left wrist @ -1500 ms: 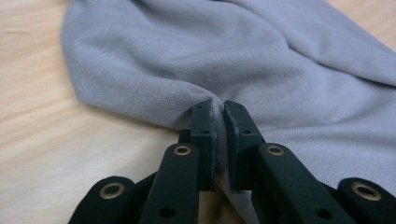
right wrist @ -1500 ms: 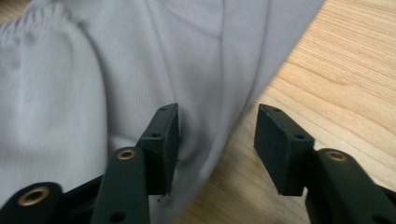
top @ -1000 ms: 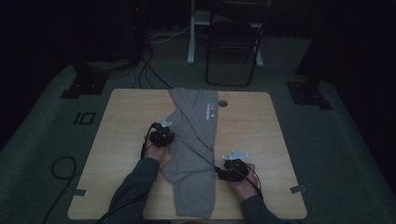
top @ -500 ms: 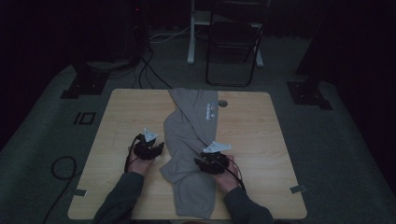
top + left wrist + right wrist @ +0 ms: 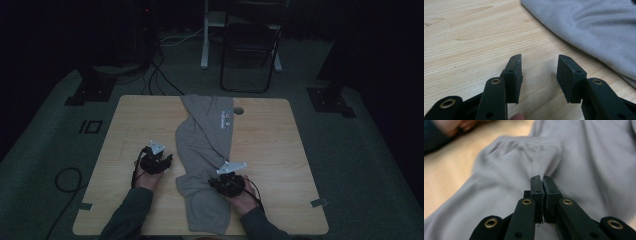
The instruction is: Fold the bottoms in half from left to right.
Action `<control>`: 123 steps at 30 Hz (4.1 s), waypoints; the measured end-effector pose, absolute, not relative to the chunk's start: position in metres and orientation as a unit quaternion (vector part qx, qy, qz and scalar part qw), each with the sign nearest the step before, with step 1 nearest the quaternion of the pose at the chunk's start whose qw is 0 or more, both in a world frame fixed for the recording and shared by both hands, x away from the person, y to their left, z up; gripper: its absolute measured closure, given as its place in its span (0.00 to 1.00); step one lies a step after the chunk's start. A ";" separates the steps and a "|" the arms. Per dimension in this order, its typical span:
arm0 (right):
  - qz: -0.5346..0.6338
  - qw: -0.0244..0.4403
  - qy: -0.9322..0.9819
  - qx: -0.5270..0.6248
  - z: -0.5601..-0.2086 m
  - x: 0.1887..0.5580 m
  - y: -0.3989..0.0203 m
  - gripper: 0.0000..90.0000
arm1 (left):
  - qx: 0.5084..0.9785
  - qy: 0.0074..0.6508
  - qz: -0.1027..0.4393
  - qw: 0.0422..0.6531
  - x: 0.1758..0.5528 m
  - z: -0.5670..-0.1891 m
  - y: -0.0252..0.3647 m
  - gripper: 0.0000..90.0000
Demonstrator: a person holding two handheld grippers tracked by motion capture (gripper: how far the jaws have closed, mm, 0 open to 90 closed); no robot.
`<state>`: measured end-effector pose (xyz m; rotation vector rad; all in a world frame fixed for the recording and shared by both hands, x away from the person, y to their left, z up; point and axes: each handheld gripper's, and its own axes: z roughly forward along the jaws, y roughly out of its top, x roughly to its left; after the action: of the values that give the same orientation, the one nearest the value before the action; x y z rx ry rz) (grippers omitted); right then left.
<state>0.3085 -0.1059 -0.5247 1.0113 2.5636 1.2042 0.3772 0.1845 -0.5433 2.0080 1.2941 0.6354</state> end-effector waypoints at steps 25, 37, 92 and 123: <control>0.399 0.106 0.844 0.341 -0.517 0.311 -0.107 0.78 | 0.776 0.481 0.240 0.330 0.371 -0.544 0.177 0.61; 0.343 0.109 0.887 0.290 -0.534 0.290 -0.087 0.69 | 0.803 0.431 0.231 0.340 0.362 -0.544 0.151 0.61; 0.375 0.132 0.864 0.309 -0.525 0.268 -0.138 0.49 | 0.838 0.355 0.166 0.379 0.251 -0.532 0.130 0.42; 0.362 0.199 0.756 0.508 -0.527 0.391 -0.160 0.55 | 0.802 0.441 0.195 0.352 0.376 -0.538 0.128 0.49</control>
<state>0.3910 -0.1596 -0.5272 1.4209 2.1151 1.0113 0.3760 0.1278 -0.5381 2.0770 1.1409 0.5049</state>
